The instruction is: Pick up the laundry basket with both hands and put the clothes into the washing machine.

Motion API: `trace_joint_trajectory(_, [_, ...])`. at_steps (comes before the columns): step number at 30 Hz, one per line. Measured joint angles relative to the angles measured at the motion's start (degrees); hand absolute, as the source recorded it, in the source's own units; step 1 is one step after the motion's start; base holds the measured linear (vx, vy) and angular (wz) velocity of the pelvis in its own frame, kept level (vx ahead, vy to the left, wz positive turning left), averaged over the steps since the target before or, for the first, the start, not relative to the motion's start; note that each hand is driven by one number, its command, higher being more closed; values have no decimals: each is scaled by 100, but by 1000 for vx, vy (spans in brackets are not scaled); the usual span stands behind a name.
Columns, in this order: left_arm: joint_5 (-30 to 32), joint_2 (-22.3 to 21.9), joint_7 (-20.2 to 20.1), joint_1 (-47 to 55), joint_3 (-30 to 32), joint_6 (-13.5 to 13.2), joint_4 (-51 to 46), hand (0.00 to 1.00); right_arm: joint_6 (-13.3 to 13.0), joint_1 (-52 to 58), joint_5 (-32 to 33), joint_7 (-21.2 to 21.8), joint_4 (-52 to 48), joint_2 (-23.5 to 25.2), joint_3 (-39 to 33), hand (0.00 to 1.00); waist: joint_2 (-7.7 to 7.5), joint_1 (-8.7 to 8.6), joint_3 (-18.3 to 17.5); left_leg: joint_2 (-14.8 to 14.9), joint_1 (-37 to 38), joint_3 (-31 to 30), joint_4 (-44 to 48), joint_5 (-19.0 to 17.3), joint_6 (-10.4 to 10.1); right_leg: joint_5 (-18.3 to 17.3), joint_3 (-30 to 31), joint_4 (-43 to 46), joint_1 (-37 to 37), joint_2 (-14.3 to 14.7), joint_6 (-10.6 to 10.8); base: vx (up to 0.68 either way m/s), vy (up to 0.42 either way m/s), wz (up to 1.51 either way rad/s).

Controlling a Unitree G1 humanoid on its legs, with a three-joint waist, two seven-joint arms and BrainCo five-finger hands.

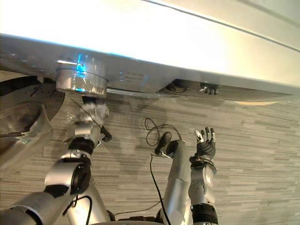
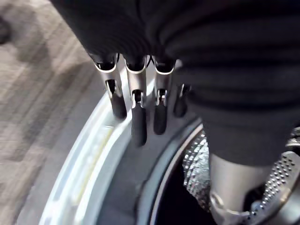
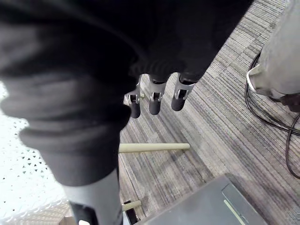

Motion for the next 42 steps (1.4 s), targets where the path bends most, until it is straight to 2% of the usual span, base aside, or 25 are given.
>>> trace_joint_trajectory(4, [-375, -202, -29, 1467, -313, -13, -637, 0, 66, 87, -144, -12, 83, -19, 49, 0, 129, 19, -6, -48, 570, 122, -88, -69, -86, -83, 37, -26, 471, -56, -9, -41, -81, 14])
trace_joint_trajectory(5, [-606, -192, -136, 2470, -676, -79, -1317, 0, 119, 310, -198, 13, 51, -125, 125, 0, 258, 60, -28, -110, 1005, 210, -207, -80, -109, -115, 45, -114, 847, -92, 7, -27, -56, 16])
trace_joint_trajectory(6, [-693, -181, -198, 2818, -791, -109, -1615, 0, 129, 432, -211, 25, 25, -193, 189, 0, 320, 102, -32, -134, 1190, 256, -277, -76, -118, -118, 42, -180, 1014, -102, 13, -26, -60, 25])
trace_joint_trajectory(8, [-1024, -171, -575, 3955, -1131, -323, -2451, 0, 292, 951, -251, 134, 35, -452, 369, 0, 638, 197, -92, -317, 2007, 396, -710, -42, -213, -125, -105, -598, 1875, -146, 32, -16, -68, 36])
trace_joint_trajectory(10, [-1288, -23, -966, 4761, -1203, -375, -2829, 0, 443, 1351, -438, 274, 30, -609, 584, 0, 852, 196, -317, -456, 2834, 806, -1314, 70, -394, -124, -259, -1172, 2611, -146, 38, 24, -69, 40])
trace_joint_trajectory(11, [-1372, -2, -1081, 4914, -1203, -374, -2862, 0, 486, 1412, -503, 322, 35, -649, 646, 0, 892, 191, -376, -496, 3019, 893, -1465, 109, -440, -124, -314, -1295, 2781, -151, 38, 43, -66, 26])
trace_joint_trajectory(13, [-1527, 0, -1322, 5212, -1227, -360, -2853, 0, 575, 1523, -709, 473, 52, -691, 724, 0, 926, 181, -527, -694, 3510, 1071, -2019, 213, -610, -59, -428, -1727, 3220, -132, -3, 33, -64, 17])
trace_joint_trajectory(15, [-1576, 90, -1467, 5359, -1369, -355, -2740, 0, 589, 1508, -818, 561, 246, -677, 759, 0, 823, 185, -718, -1004, 3918, 1281, -2775, 366, -825, 105, -515, -2238, 3509, -112, -20, 40, -85, 20])
trace_joint_trajectory(16, [-1585, 89, -1538, 5393, -1405, -352, -2596, 0, 588, 1485, -869, 606, 435, -692, 779, 0, 833, 173, -816, -1135, 4068, 1268, -3173, 598, -947, 177, -628, -2507, 3678, -75, -61, 17, -96, 18])
trace_joint_trajectory(17, [-1584, 50, -1581, 5399, -1457, -329, -2286, 0, 609, 1416, -905, 643, 817, -702, 784, 0, 829, 170, -933, -1369, 4360, 1166, -3866, 1131, -1003, 260, -752, -2836, 3939, 15, -8, -7, -125, 12])
trace_joint_trajectory(18, [-1584, 5, -1578, 5405, -1439, -249, -2009, 0, 677, 1376, -915, 634, 1117, -691, 788, 0, 761, 180, -1073, -1594, 4659, 1146, -4521, 1419, -1125, 373, -875, -3121, 4141, 93, -22, -11, -106, 9])
trace_joint_trajectory(19, [-1579, -24, -1572, 5416, -1414, -233, -1890, 0, 696, 1378, -916, 631, 1223, -692, 795, 0, 749, 179, -1170, -1689, 4763, 1121, -4814, 1486, -1233, 434, -953, -3283, 4239, 128, -1, 80, -98, 30])
trace_joint_trajectory(20, [-1531, -90, -1524, 5405, -1394, -228, -1681, 0, 698, 1404, -915, 612, 1387, -676, 720, 0, 764, 123, -1414, -1869, 4908, 882, -5334, 1446, -1402, 719, -1185, -3819, 4529, 240, -68, 119, -57, 36])
trace_joint_trajectory(21, [-1512, -93, -1523, 5350, -1376, -228, -1666, 0, 699, 1398, -914, 601, 1464, -654, 665, 0, 706, 121, -1462, -1946, 4879, 696, -5192, 1485, -1343, 910, -1271, -4011, 4634, 232, -92, 161, -60, 13])
trace_joint_trajectory(22, [-1489, -119, -1527, 5313, -1342, -238, -1570, 0, 697, 1365, -914, 581, 1609, -662, 563, 0, 637, 212, -1465, -2057, 4876, 152, -4315, 1510, -1292, 1066, -1252, -4148, 4812, 203, 10, 112, -40, -19])
trace_joint_trajectory(23, [-1491, -141, -1527, 5353, -1341, -238, -1517, 0, 700, 1298, -910, 561, 1648, -679, 502, 0, 677, 218, -1494, -2146, 4906, -140, -4020, 1261, -1039, 1077, -1238, -4191, 4944, 250, 53, 119, -59, -13])
trace_joint_trajectory(24, [-1498, -163, -1532, 5406, -1359, -237, -1504, 0, 678, 1233, -904, 504, 1635, -706, 349, 0, 769, 130, -1598, -2213, 4935, -425, -3932, 1139, -1027, 1142, -1265, -4309, 5087, 330, 124, 108, -21, 3])
trace_joint_trajectory(26, [-1499, -196, -1531, 5328, -1401, -261, -1536, 0, 663, 1142, -849, 454, 1616, -726, 6, 0, 893, 127, -1859, -2369, 5001, -728, -4349, 1087, -1122, 1473, -1279, -4813, 5169, 468, 56, 150, 40, 4])
trace_joint_trajectory(27, [-1499, -204, -1525, 5187, -1417, -254, -1526, 0, 669, 952, -829, 368, 1632, -705, -212, 0, 914, 105, -1860, -2430, 5009, -778, -4413, 1041, -1179, 1564, -1271, -4921, 5219, 444, 116, 133, 67, 1])
trace_joint_trajectory(30, [-1489, -194, -1501, 5080, -1705, -259, -1513, 0, 530, 618, -934, -3, 1594, -454, -721, 0, 1010, -27, -1862, -2513, 5581, -705, -5213, 1304, -818, 1766, -1222, -4673, 5237, 462, -183, 69, 74, 0])
trace_joint_trajectory(32, [-1393, -157, -1504, 5034, -1925, -258, -1491, 0, 439, 723, -1310, -338, 932, -225, -753, 0, 1096, -159, -1830, -2458, 5877, -695, -5477, 1367, -849, 1632, -952, -4712, 5230, 700, -189, 18, 16, -16])
trace_joint_trajectory(33, [-1371, -182, -1500, 5005, -1923, -251, -1378, 0, 419, 859, -1555, -436, 233, -103, -725, 0, 969, -205, -1859, -2503, 6031, -590, -5561, 1372, -866, 1671, -909, -4861, 5317, 750, -205, 21, -36, -40])
trace_joint_trajectory(35, [-1218, -261, -1513, 4984, -2129, -247, -1291, 0, 314, 924, -2324, -778, -777, -96, -714, 0, 1047, -332, -1859, -2490, 6178, -340, -5657, 1369, -867, 1683, -546, -4636, 5115, 739, -192, 12, -10, -61])
trace_joint_trajectory(37, [-1095, -268, -1518, 4948, -2276, -241, -1283, 0, 231, 895, -2895, -1079, -1369, -59, -869, 0, 1030, -389, -1846, -2460, 6310, -107, -5654, 1248, -934, 1684, -388, -4523, 5016, 739, -193, -30, 10, -67])
trace_joint_trajectory(42, [-1045, -194, -1411, 4889, -2228, -235, -1177, 0, 231, 805, -3979, -1772, -2475, 25, -1165, 0, 1033, -462, -1814, -2374, 6665, 338, -5417, 856, -859, 1920, -474, -4301, 4864, 747, -530, -50, 21, -74])
